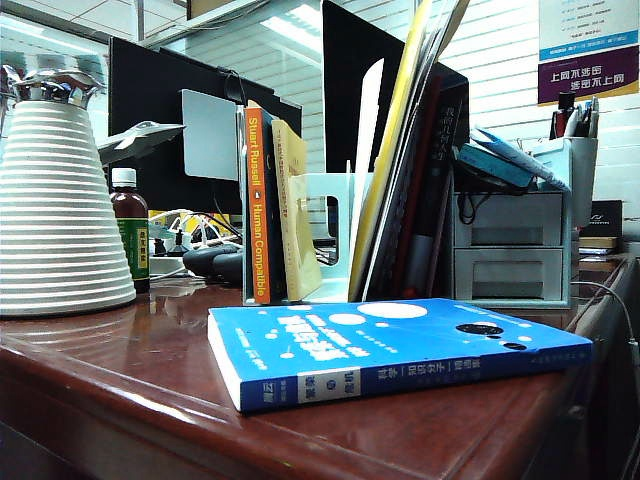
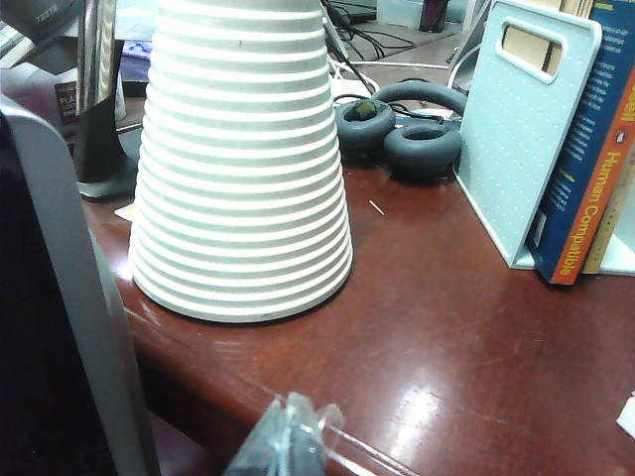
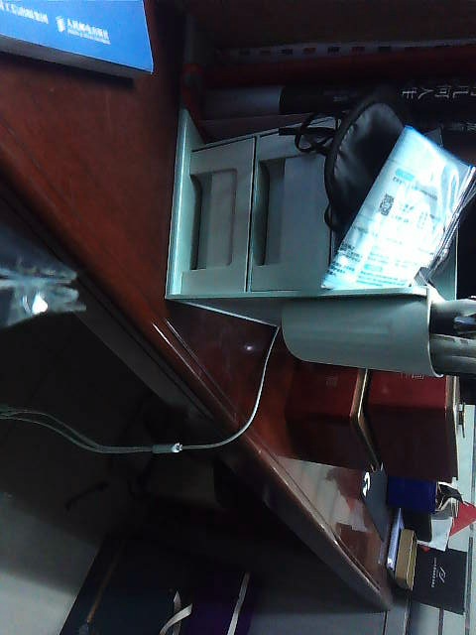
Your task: Pick up the blue book and put it on the bookshelf.
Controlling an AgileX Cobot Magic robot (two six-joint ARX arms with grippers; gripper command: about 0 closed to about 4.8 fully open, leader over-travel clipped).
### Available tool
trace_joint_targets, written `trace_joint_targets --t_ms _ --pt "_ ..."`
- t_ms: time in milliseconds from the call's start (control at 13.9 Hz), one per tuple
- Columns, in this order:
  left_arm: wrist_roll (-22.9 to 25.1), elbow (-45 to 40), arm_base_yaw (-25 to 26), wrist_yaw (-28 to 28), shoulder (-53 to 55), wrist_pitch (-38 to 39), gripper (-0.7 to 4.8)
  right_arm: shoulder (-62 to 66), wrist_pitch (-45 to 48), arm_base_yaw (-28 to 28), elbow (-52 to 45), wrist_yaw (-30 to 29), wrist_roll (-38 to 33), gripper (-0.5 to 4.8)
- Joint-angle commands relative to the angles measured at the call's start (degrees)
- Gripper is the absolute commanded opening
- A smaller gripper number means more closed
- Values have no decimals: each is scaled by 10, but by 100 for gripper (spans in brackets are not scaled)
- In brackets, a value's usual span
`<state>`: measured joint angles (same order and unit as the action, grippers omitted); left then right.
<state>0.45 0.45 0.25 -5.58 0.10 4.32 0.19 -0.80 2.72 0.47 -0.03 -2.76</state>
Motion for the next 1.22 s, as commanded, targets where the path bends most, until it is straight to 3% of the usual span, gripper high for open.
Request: trace_joint_targets --t_ms 72,287,575,862,1006,1149,1221 --pt "0 0 0 0 0 -7 -7 0 11 1 0 -1 -3 -1" --pt "-1 1 0 0 0 -13 -7 0 14 1 9 -1 -20 -1" --pt "-198 70 0 7 2 -31 -7 21 21 0 126 15 -47 -1" --pt "-253 156 0 -60 66 -32 -7 176 21 0 269 11 -47 -1" --pt "-283 186 0 -123 126 -47 -7 275 19 0 343 -31 -47 -1" --pt "-338 195 -2 -194 186 -91 -6 355 17 1 392 -118 -47 -1" --pt "-371 195 -9 -202 214 -101 -7 390 11 1 410 -152 -47 -1"
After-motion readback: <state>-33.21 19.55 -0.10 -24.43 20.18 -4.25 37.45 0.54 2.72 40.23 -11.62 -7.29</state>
